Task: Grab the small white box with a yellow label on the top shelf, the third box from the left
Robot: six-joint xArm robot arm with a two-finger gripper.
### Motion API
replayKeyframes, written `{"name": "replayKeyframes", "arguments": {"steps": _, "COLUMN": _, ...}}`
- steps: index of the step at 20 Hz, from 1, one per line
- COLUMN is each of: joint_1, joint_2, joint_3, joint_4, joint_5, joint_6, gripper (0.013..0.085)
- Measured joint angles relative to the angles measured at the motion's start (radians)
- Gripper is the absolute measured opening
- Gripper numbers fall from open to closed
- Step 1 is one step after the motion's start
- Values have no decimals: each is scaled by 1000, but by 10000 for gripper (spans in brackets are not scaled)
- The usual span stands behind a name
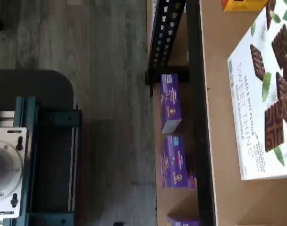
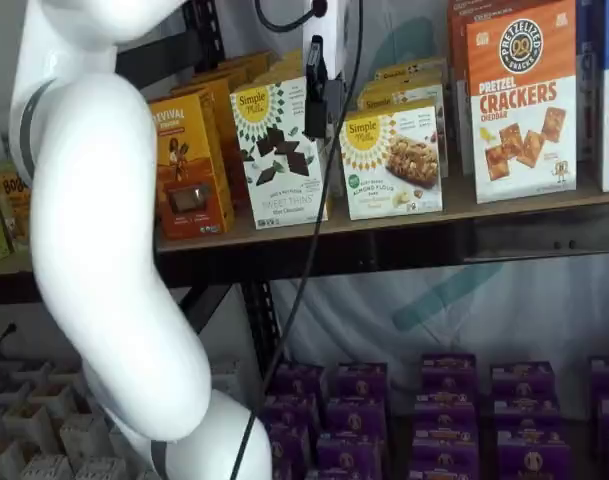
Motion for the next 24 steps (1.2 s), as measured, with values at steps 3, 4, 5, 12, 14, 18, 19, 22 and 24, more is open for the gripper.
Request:
{"name": "replayKeyframes", "arguments": {"steps": 3, "joint_1": 32, "joint_2": 16, "joint_3": -41, "joint_4": -46, "joint_5": 40, "joint_6": 17, "gripper": 850}}
{"name": "replayKeyframes", "arguments": {"steps": 4, "joint_1": 34, "joint_2": 17, "joint_3": -46, "joint_4": -46, "joint_5": 45, "joint_6": 21, "gripper": 850}}
{"name": "replayKeyframes", "arguments": {"steps": 5, "joint_1": 35, "joint_2": 18, "joint_3": -51, "joint_4": -43, "joint_5": 48, "joint_6": 25, "gripper": 850}}
{"name": "replayKeyframes", "arguments": {"steps": 12, "joint_1": 3, "joint_2": 8, "joint_3": -50, "joint_4": 46, "joint_5": -4, "joint_6": 31, "gripper": 850}}
{"name": "replayKeyframes", "arguments": {"steps": 14, "joint_1": 7, "joint_2": 5, "joint_3": -38, "joint_4": 50, "joint_5": -44, "joint_6": 33, "gripper": 850}}
{"name": "replayKeyframes", "arguments": {"steps": 18, "joint_1": 34, "joint_2": 22, "joint_3": -26, "joint_4": 30, "joint_5": -98, "joint_6": 40, "gripper": 850}}
{"name": "replayKeyframes", "arguments": {"steps": 19, "joint_1": 40, "joint_2": 30, "joint_3": -23, "joint_4": 26, "joint_5": -112, "joint_6": 41, "gripper": 850}}
{"name": "replayKeyframes", "arguments": {"steps": 22, "joint_1": 52, "joint_2": 51, "joint_3": -14, "joint_4": 13, "joint_5": -152, "joint_6": 40, "gripper": 850}}
{"name": "replayKeyframes", "arguments": {"steps": 24, "joint_1": 59, "joint_2": 65, "joint_3": -11, "joint_4": 4, "joint_5": -175, "joint_6": 38, "gripper": 850}}
